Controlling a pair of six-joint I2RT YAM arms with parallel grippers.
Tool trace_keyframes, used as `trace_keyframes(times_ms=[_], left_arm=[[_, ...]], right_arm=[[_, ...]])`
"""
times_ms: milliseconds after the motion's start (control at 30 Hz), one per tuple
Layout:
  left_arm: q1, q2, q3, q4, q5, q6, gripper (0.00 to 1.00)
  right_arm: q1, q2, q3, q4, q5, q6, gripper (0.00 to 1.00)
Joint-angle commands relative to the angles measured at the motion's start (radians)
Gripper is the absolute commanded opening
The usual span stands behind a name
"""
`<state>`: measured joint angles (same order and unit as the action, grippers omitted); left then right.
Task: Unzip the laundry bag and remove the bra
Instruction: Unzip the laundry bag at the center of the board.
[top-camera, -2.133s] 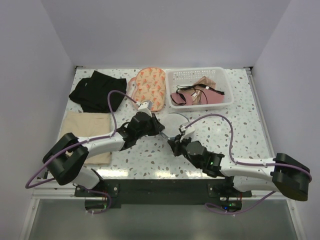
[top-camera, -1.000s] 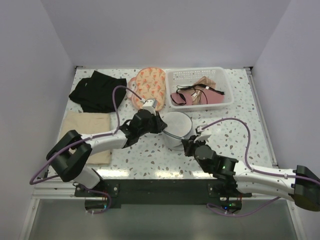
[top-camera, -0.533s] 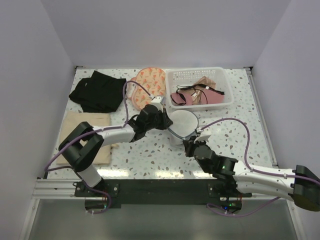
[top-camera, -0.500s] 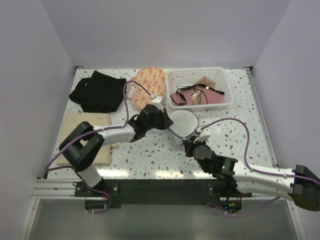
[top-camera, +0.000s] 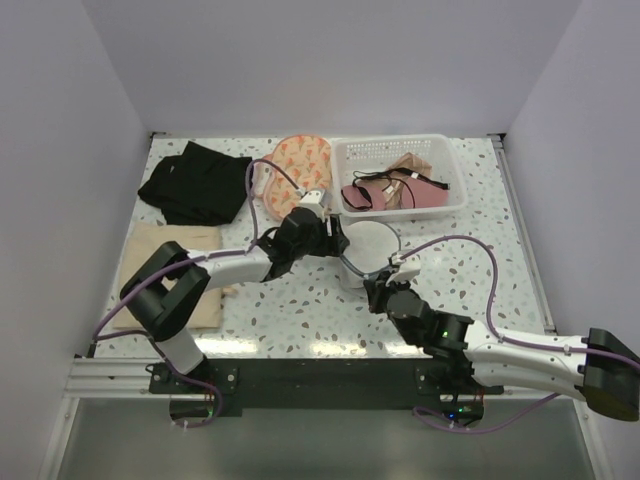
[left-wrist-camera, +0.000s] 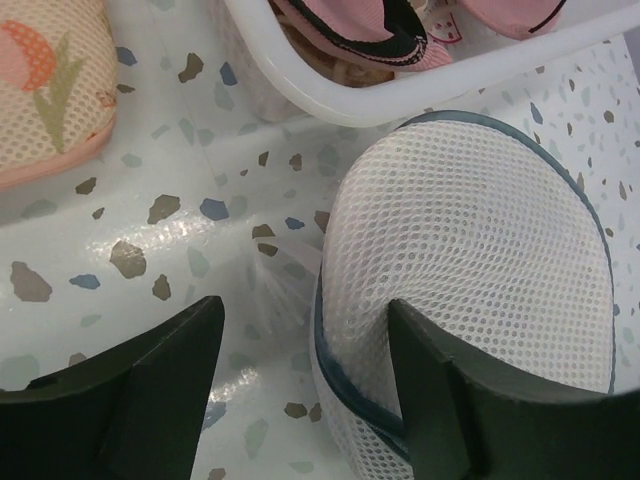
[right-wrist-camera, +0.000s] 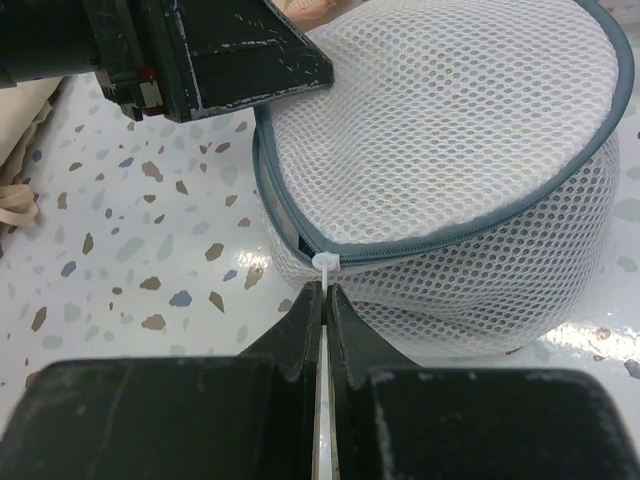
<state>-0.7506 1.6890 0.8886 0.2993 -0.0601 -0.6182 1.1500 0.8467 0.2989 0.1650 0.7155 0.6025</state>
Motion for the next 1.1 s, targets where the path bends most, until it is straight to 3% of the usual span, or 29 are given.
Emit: trace_keyframes(times_ms=[0, 400, 800, 1067], left_arm=[[0.014, -0.092, -0.019, -0.026, -0.119, 0.014, 0.75], [0.007, -0.350, -0.164, -0.173, -0.178, -0.067, 0.81], [-0.073, -0.460, -0.252, -0.166, -0.124, -0.254, 0.85], [-0.122, -0.439, -0.257, -0.121, -0.130, -0.305, 0.85]], right_arm=[[0.004, -0.004, 0.011, 0.053, 0.019, 0.006, 0.00], [0.004, -0.011, -0.017, 0.090, 0.012, 0.019, 0.00], [0.004, 0.078, 0.025, 0.195, -0.014, 0.006, 0.00], [0.004, 0.161, 0.054, 0.271, -0.044, -0.012, 0.00]])
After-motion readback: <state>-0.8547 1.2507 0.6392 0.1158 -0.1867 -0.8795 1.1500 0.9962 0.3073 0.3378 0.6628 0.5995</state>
